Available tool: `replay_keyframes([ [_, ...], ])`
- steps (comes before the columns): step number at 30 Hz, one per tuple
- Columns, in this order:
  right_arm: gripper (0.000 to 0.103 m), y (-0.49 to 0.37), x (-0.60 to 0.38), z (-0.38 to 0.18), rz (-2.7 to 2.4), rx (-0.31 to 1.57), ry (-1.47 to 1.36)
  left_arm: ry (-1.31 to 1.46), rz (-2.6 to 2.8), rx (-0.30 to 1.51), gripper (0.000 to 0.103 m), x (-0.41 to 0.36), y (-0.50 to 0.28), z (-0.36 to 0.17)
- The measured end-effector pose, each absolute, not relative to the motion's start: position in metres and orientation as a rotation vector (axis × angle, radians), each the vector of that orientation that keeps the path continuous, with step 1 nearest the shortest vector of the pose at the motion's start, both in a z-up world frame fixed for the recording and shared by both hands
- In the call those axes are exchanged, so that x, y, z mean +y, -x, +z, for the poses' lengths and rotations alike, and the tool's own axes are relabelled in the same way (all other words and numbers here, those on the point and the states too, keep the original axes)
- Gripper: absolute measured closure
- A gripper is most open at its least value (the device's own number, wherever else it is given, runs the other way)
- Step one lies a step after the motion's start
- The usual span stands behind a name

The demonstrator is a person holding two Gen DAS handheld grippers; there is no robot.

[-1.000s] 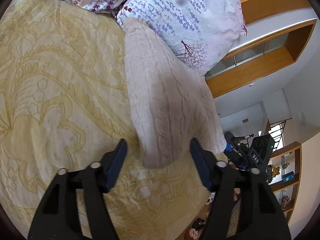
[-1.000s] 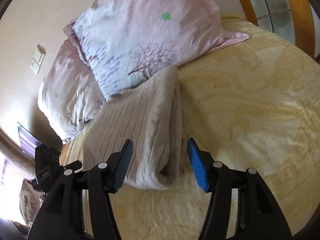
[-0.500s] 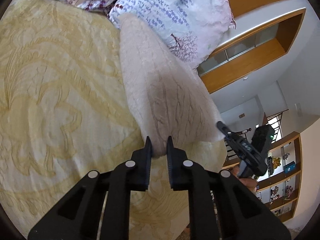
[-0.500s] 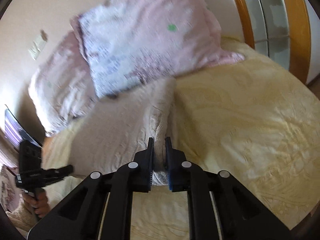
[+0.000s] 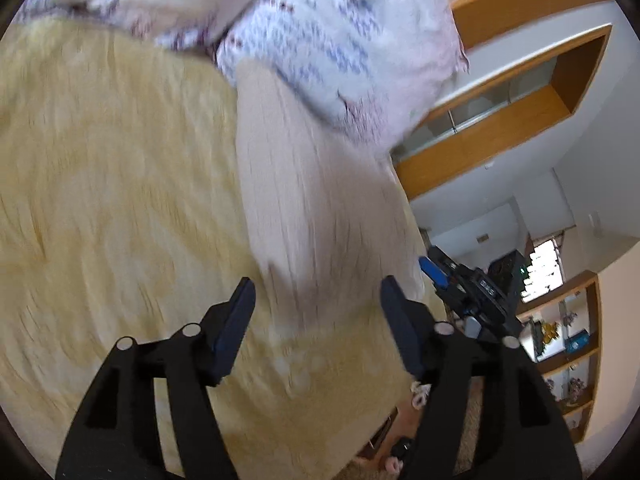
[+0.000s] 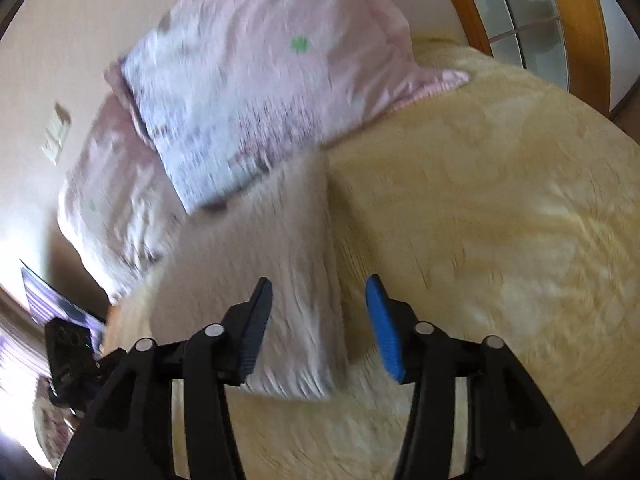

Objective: Fold small clothes

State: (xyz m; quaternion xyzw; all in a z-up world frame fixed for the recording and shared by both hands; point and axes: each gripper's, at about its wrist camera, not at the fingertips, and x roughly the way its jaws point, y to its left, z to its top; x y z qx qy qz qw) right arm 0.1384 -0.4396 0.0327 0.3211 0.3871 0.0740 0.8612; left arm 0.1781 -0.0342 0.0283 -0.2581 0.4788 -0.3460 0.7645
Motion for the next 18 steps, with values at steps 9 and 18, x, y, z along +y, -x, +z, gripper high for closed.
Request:
replay_keyframes([
  [9,0.075,-0.191,-0.423,0.015,0.188,0.891,-0.683,0.53,-0.637,1.102,0.028,-0.056,-0.223,0.014],
  [18,0.094,-0.181,-0.428,0.03,0.069,0.78,-0.539,0.513,-0.634,1.074,0.024,-0.07,-0.232,0.013],
])
